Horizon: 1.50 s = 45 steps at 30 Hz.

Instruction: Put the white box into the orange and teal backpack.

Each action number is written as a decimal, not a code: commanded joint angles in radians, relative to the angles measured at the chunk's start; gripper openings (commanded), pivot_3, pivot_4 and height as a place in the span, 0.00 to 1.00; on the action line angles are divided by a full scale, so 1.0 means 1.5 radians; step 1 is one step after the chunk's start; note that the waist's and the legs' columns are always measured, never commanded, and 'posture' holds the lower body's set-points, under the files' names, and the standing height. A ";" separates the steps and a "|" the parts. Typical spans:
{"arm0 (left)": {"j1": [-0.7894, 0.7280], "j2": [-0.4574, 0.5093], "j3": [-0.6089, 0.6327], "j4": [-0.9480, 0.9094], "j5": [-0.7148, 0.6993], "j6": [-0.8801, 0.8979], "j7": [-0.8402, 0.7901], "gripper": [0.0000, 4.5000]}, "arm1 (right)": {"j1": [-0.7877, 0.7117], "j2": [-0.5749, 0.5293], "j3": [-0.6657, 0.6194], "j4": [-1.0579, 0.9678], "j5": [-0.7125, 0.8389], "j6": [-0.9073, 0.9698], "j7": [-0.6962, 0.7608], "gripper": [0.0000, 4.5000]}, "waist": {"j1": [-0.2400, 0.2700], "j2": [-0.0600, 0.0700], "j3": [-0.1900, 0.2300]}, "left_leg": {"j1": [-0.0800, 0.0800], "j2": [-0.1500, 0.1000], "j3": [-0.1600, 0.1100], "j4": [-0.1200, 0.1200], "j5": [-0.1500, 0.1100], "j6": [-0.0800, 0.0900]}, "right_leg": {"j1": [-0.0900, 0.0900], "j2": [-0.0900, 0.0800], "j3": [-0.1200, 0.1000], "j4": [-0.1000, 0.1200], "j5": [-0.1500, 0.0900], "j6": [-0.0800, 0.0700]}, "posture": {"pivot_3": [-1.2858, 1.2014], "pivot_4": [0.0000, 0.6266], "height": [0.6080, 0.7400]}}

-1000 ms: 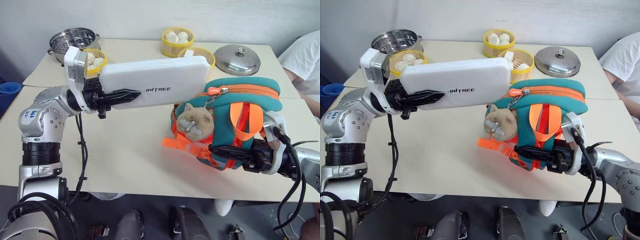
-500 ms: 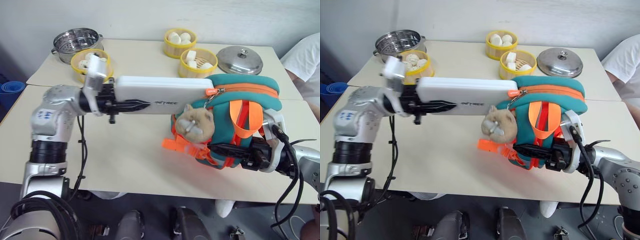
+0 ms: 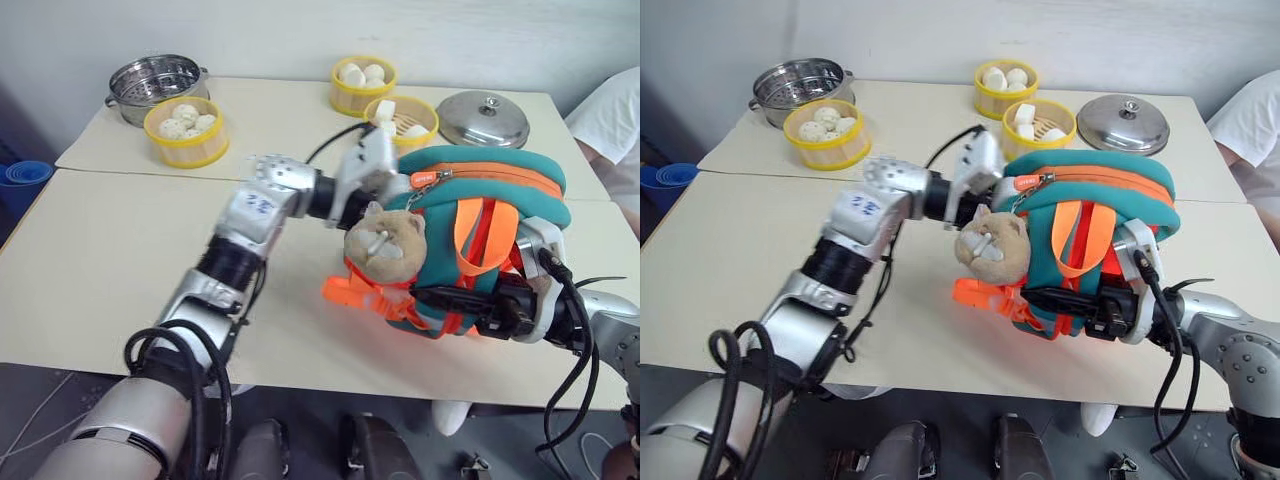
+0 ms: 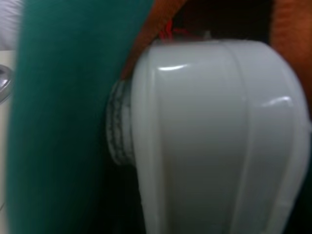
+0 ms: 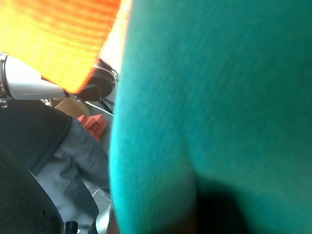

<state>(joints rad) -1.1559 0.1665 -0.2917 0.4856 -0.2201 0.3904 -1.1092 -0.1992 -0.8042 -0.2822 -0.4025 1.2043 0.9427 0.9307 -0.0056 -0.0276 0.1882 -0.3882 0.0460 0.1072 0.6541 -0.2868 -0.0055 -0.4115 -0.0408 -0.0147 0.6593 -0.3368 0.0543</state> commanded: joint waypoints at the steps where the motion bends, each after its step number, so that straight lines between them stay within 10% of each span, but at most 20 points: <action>1: -0.003 -0.039 0.000 0.021 0.017 -0.053 0.021 0.27 | -0.007 0.019 0.013 -0.020 -0.001 -0.013 -0.012 0.01 | 0.000 0.000 0.000 | 0.000 0.000 0.000 0.000 0.000 0.000 | 0.000 0.000 0.000 0.000 0.000 0.000 | 0.52 0.24 1.00; 10: 0.087 0.088 0.129 -0.049 -0.075 -0.113 -0.099 0.88 | -0.006 0.106 0.018 -0.024 -0.049 -0.077 -0.081 0.00 | -0.012 0.000 0.000 | 0.001 0.001 0.000 -0.001 0.001 -0.003 | -0.001 0.000 0.001 0.002 0.000 0.000 | 0.52 0.24 1.00; 16: 0.205 0.274 0.155 -0.199 -0.155 0.011 -0.233 0.88 | -0.009 0.130 0.029 -0.013 -0.081 -0.103 -0.095 0.00 | -0.023 0.001 0.000 | 0.002 0.001 0.000 -0.003 0.002 -0.003 | -0.001 0.001 0.001 0.003 -0.001 -0.001 | 0.52 0.24 1.00; 29: 0.285 0.117 0.159 -0.422 -0.204 0.063 0.012 0.88 | -0.021 0.107 0.035 0.000 -0.052 -0.058 -0.066 0.00 | -0.002 0.001 0.000 | -0.001 -0.001 -0.004 0.006 -0.003 0.004 | 0.002 -0.001 0.001 0.001 0.001 0.002 | 0.52 0.24 1.00; 36: 0.297 0.107 0.202 -0.443 -0.273 0.105 0.053 0.49 | -0.003 0.089 0.009 -0.004 -0.032 -0.049 -0.062 0.00 | 0.001 0.001 0.000 | -0.001 -0.001 -0.004 0.006 -0.003 0.004 | 0.002 -0.001 0.001 0.002 0.001 0.002 | 0.52 0.24 1.00; 45: 0.318 0.277 0.274 -0.320 -0.233 0.100 0.048 0.13 | 0.091 0.091 -0.072 -0.039 0.014 -0.065 -0.100 0.00 | 0.001 0.001 -0.001 | 0.000 -0.001 -0.004 0.006 -0.004 0.004 | 0.002 -0.001 0.001 0.001 0.001 0.002 | 0.52 0.24 1.00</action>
<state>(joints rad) -0.6912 0.5581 0.0816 -0.0191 -0.5867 0.5539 -1.0392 -0.0860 -0.6604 -0.3390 -0.4307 1.1889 0.8544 0.7881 -0.0036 -0.0262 0.1875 -0.3891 0.0448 0.1011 0.6625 -0.2923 0.0010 -0.4079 -0.0420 -0.0134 0.6614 -0.3352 0.0570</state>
